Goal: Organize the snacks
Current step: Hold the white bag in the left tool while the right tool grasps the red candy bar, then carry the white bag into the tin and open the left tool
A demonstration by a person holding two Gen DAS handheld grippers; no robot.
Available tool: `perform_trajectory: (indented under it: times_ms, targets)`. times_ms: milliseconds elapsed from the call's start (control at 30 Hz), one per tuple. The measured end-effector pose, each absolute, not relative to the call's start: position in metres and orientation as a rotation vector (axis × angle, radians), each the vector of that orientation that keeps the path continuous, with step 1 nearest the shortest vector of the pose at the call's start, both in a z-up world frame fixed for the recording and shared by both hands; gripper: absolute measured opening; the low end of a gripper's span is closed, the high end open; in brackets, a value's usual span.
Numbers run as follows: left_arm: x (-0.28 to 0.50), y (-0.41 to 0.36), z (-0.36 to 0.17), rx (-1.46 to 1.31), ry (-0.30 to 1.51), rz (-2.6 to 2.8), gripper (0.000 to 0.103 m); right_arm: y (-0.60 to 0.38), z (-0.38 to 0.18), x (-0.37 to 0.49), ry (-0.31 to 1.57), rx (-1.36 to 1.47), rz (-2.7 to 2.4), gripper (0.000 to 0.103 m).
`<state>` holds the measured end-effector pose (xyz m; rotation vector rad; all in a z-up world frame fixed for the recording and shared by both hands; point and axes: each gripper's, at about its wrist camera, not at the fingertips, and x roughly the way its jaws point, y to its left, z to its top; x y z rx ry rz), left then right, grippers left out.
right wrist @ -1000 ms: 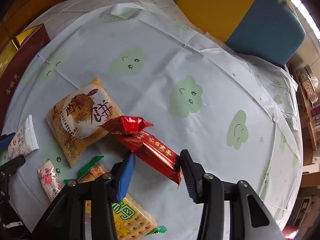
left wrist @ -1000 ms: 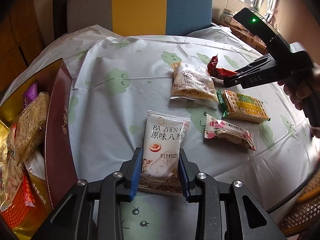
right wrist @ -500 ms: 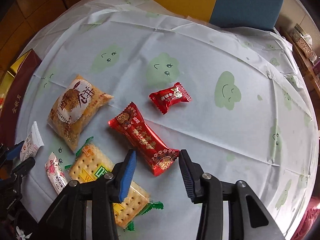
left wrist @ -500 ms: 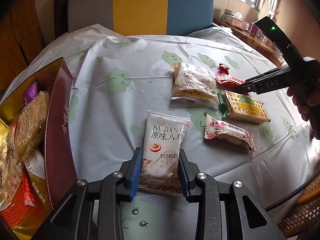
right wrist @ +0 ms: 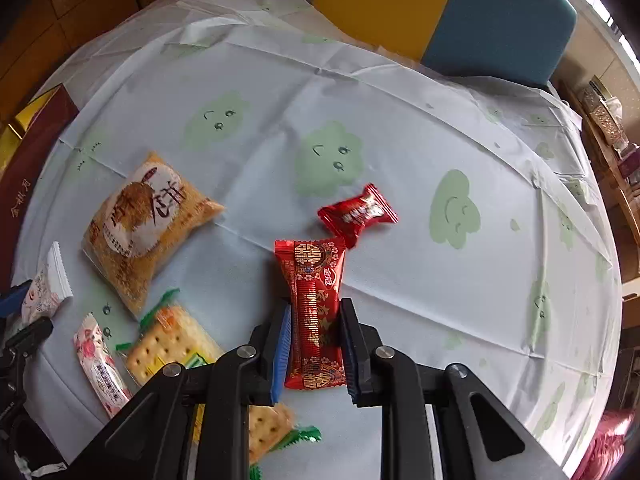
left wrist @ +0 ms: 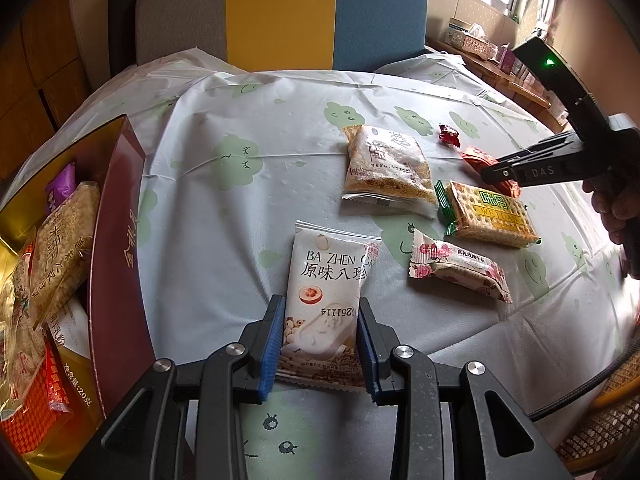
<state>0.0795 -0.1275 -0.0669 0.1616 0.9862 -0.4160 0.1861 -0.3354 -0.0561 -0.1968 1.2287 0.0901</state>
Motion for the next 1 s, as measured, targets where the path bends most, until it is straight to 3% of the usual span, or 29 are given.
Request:
perform_trajectory:
  times_ms: [200, 533, 1000]
  targets:
    - [0.079, -0.128, -0.067, 0.167, 0.98, -0.416, 0.034, -0.361, -0.062, 0.154, 1.305, -0.178, -0.053, 0.023]
    - [0.078, -0.133, -0.059, 0.164, 0.988, -0.39, 0.033, -0.394, -0.069, 0.139, 1.253, -0.004, -0.055, 0.024]
    - [0.064, -0.071, 0.007, -0.015, 0.908, -0.369, 0.034, -0.387, -0.07, 0.119, 1.231, -0.11, -0.053, 0.024]
